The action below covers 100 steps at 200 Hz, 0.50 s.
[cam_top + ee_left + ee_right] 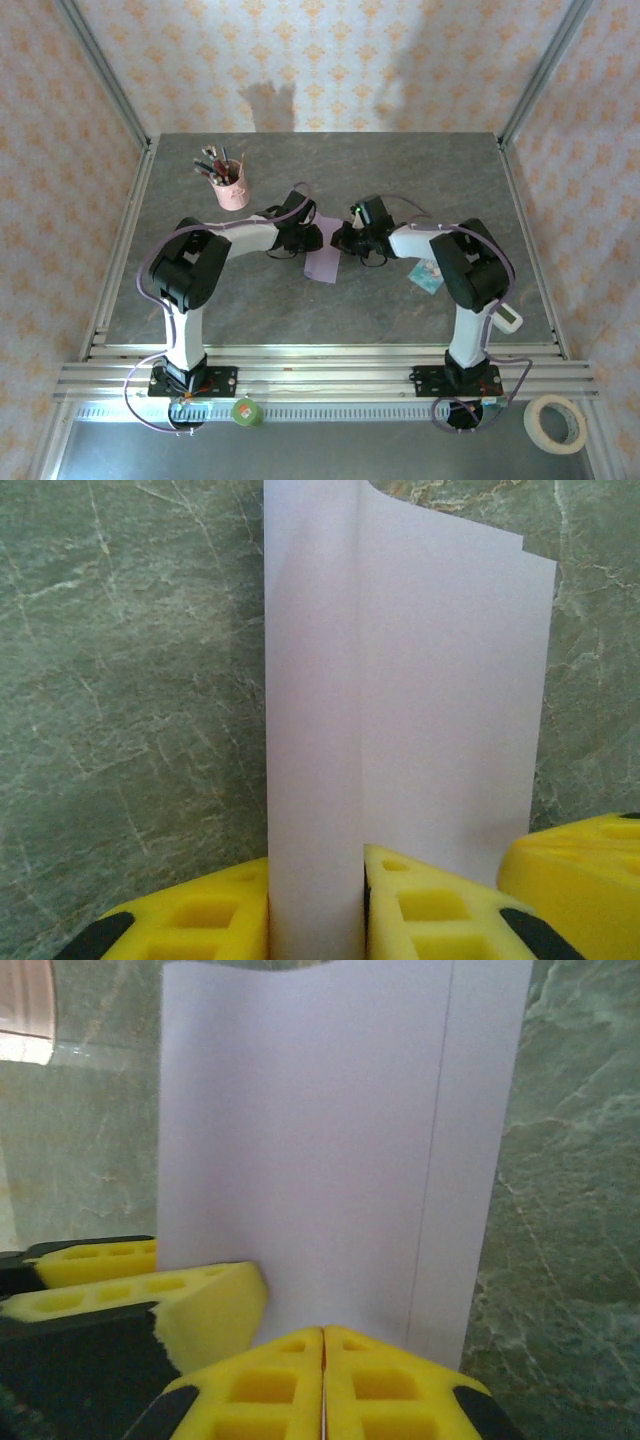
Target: Fold a paper plane with a square sheet of paper (pick it up from the middle)
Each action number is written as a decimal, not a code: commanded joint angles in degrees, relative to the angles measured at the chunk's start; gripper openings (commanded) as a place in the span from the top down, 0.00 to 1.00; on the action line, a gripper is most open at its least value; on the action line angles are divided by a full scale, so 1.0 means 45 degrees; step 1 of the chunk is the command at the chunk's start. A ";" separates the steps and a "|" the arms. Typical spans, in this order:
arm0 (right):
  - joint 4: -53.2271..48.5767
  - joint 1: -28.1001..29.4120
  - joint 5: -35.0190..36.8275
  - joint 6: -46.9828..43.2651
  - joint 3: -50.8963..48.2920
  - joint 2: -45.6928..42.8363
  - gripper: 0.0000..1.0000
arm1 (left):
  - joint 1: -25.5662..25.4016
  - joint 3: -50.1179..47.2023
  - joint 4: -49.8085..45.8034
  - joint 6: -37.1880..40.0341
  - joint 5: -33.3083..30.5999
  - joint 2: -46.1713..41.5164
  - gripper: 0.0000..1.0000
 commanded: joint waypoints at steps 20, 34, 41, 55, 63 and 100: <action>-0.1155 0.0022 0.0283 -0.0360 0.0595 0.0718 0.92 | -0.0097 0.0051 -0.0799 0.0268 -0.0804 0.0705 0.70; -0.1663 0.0024 0.0691 -0.0500 0.0692 0.0891 0.92 | -0.0106 0.0130 -0.0866 0.0268 -0.0686 0.0590 0.68; -0.2061 0.0027 0.0994 -0.0573 0.0763 0.0983 0.92 | -0.0094 0.0145 -0.0851 0.0283 -0.0469 0.0465 0.66; -0.2960 0.0032 0.1535 -0.0895 0.0957 0.1195 0.92 | 0.0014 0.0228 -0.0978 0.0322 -0.0203 0.0113 0.63; -0.3365 0.0032 0.1800 -0.1097 0.1038 0.1307 0.92 | 0.0098 0.0194 -0.0984 0.0373 -0.0054 -0.0163 0.60; -0.3708 0.0022 0.2055 -0.1351 0.1104 0.1512 0.92 | 0.0554 -0.0001 -0.0767 0.0672 0.1246 -0.0916 0.51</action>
